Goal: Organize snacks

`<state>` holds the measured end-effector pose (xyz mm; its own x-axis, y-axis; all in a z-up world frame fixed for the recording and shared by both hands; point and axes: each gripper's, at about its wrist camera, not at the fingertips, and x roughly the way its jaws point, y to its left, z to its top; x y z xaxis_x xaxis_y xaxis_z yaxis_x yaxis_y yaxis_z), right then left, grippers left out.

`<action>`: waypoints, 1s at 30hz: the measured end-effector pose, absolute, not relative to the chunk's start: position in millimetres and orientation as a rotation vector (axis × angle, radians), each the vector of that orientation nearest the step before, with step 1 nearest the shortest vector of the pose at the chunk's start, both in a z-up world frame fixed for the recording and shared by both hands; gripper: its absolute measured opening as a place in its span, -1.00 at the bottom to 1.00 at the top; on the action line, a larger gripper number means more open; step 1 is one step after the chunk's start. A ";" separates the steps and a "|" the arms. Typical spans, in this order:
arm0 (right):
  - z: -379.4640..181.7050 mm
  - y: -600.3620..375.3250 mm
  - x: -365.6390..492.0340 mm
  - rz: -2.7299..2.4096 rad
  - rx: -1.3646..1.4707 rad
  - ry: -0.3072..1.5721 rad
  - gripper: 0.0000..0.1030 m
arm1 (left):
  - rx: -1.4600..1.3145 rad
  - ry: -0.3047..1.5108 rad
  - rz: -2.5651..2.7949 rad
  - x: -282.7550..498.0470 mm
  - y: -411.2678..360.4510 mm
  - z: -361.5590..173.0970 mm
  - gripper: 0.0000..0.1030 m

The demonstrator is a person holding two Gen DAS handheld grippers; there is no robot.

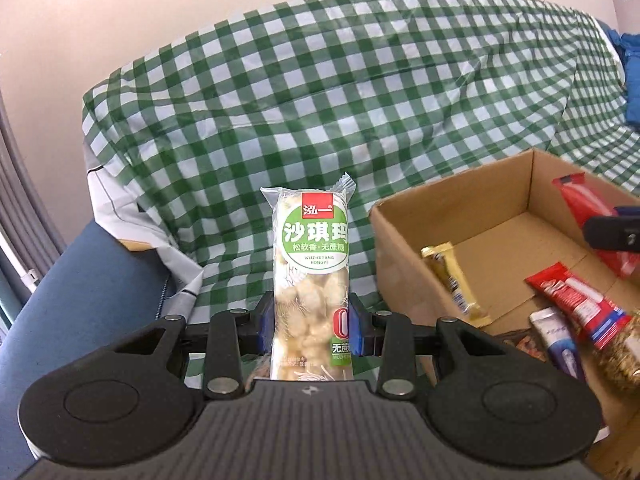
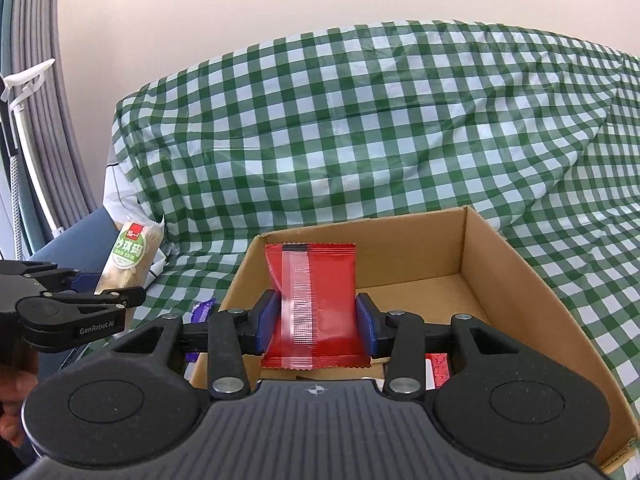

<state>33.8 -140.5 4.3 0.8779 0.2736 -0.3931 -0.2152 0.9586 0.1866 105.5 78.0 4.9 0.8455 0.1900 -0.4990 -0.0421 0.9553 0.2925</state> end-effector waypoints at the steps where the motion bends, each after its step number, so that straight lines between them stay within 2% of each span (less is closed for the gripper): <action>1: 4.0 -141.3 34.4 0.251 0.144 0.430 -0.14 | 0.276 0.544 0.119 105.2 75.0 5.5 -0.24; 21: 1.9 -137.4 36.3 0.218 0.163 0.424 -0.14 | 0.277 0.532 0.069 104.7 55.8 4.8 -0.24; 30: 8.5 -141.4 30.2 0.113 0.152 0.340 -0.14 | 0.151 0.428 -0.015 93.8 47.5 18.3 -0.24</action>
<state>30.2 -141.4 8.5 0.9367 0.1357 -0.3229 -0.0848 0.9823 0.1671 93.8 47.5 18.3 0.9099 0.0169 -0.4144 0.0466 0.9887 0.1425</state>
